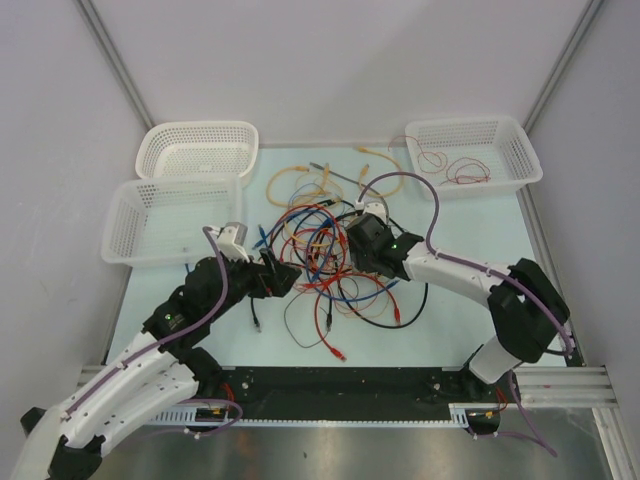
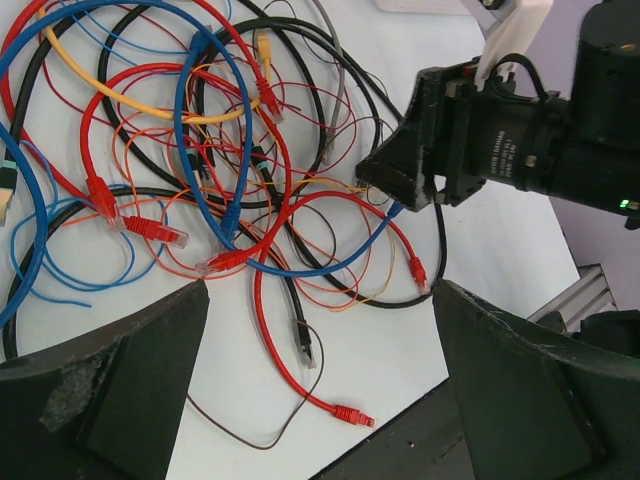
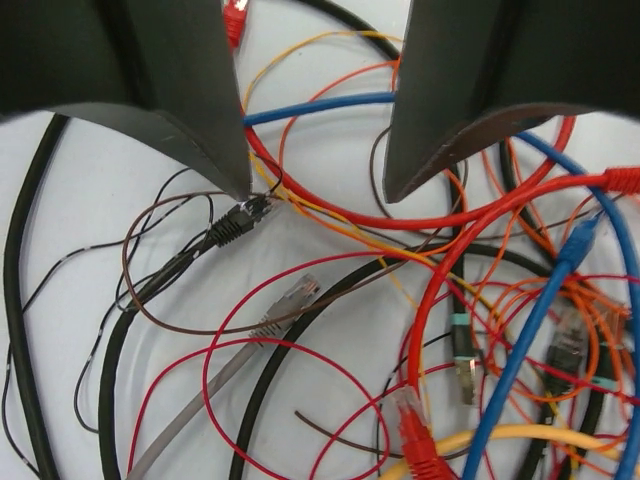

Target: Untangle the cables

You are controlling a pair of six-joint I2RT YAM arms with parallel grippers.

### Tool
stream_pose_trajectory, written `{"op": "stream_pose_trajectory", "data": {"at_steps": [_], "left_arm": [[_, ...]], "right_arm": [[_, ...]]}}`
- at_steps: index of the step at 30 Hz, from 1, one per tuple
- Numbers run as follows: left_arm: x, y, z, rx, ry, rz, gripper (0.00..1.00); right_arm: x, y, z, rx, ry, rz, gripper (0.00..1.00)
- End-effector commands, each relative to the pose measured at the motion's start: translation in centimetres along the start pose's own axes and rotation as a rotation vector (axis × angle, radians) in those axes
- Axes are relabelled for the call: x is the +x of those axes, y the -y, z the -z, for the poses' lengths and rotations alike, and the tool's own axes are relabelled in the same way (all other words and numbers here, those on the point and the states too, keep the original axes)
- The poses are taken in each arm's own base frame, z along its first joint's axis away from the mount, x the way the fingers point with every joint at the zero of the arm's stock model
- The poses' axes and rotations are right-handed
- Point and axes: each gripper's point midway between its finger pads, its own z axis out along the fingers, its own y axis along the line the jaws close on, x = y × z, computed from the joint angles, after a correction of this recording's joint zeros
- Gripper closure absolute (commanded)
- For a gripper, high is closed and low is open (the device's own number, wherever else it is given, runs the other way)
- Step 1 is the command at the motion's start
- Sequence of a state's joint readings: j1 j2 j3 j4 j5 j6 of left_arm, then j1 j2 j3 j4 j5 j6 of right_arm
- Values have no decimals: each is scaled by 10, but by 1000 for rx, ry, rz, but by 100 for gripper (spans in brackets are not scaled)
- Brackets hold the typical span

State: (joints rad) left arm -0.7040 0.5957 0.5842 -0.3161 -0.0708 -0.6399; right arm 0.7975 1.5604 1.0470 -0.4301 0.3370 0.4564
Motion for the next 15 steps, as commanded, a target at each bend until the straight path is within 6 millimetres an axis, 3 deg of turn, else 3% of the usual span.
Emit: {"op": "stream_pose_trajectory", "data": {"at_steps": [1, 4, 9, 12, 13, 15], "left_arm": [[0, 2, 0, 9, 0, 22, 1], [1, 2, -1, 6, -6, 21, 0], [0, -1, -1, -14, -12, 12, 0], [0, -3, -2, -23, -9, 10, 0], [1, -3, -2, -23, -9, 10, 0], [4, -4, -5, -24, -15, 14, 0]], "right_arm": [[-10, 6, -18, 68, 62, 7, 33], [-20, 4, -28, 66, 99, -2, 27], [-21, 23, -57, 96, 77, -46, 31], [-18, 31, -63, 109, 61, -61, 46], [-19, 31, -63, 100, 60, -60, 56], [-21, 27, -63, 78, 63, -52, 66]]}}
